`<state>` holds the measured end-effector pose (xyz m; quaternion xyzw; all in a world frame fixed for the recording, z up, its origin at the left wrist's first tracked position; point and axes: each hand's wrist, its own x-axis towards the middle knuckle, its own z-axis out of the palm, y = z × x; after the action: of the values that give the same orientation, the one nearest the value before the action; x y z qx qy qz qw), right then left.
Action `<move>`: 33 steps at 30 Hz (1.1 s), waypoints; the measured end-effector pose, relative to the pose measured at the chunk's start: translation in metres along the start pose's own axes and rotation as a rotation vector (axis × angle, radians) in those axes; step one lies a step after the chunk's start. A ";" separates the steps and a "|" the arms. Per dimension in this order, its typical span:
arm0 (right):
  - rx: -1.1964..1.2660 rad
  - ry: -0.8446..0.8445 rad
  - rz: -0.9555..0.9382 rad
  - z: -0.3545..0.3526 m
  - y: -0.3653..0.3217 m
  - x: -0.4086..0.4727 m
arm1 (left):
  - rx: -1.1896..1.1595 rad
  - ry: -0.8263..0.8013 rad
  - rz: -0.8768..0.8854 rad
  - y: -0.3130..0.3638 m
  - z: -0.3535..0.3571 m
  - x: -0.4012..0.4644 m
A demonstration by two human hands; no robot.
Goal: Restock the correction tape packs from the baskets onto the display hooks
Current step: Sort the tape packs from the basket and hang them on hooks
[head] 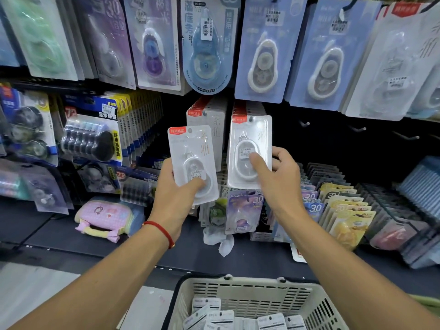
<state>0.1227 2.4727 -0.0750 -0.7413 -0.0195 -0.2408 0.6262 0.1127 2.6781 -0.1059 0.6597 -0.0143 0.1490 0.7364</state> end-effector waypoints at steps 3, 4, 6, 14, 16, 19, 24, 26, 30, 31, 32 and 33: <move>-0.339 -0.071 0.023 -0.003 0.010 0.004 | 0.014 0.028 0.013 0.000 -0.002 0.001; -0.479 -0.088 0.005 -0.004 0.015 0.005 | 0.014 0.034 0.012 0.000 -0.002 0.001; -0.667 -0.055 -0.197 -0.005 0.021 0.002 | 0.014 0.037 0.009 0.000 -0.003 0.001; -1.090 -0.349 -0.490 0.004 0.029 0.019 | 0.020 0.020 -0.022 0.003 -0.003 -0.003; -1.126 -0.392 -0.478 0.003 0.030 0.024 | 0.018 0.016 -0.026 0.003 -0.004 -0.004; -1.118 -0.367 -0.499 0.002 0.025 0.022 | 0.024 -0.012 -0.004 0.002 -0.005 -0.003; -0.436 -0.314 -0.330 0.007 0.010 0.006 | -0.058 -0.155 -0.014 0.003 0.003 -0.004; -0.208 -0.443 -0.158 0.010 0.002 0.001 | -0.104 -0.229 -0.031 0.005 0.010 -0.006; -0.008 -0.321 -0.048 0.008 0.004 0.000 | -0.057 -0.247 -0.010 0.006 0.024 -0.010; 0.028 -0.258 -0.029 0.006 0.005 0.002 | -0.028 -0.241 0.001 0.006 0.028 -0.012; 0.054 -0.198 -0.013 0.003 0.005 0.004 | -0.004 -0.241 0.011 0.007 0.031 -0.012; 0.079 -0.151 0.002 0.001 0.005 0.006 | 0.010 -0.247 0.018 0.007 0.034 -0.013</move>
<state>0.1303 2.4706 -0.0774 -0.7322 -0.0755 -0.1828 0.6517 0.1047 2.6424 -0.0979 0.6765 -0.1101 0.0732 0.7245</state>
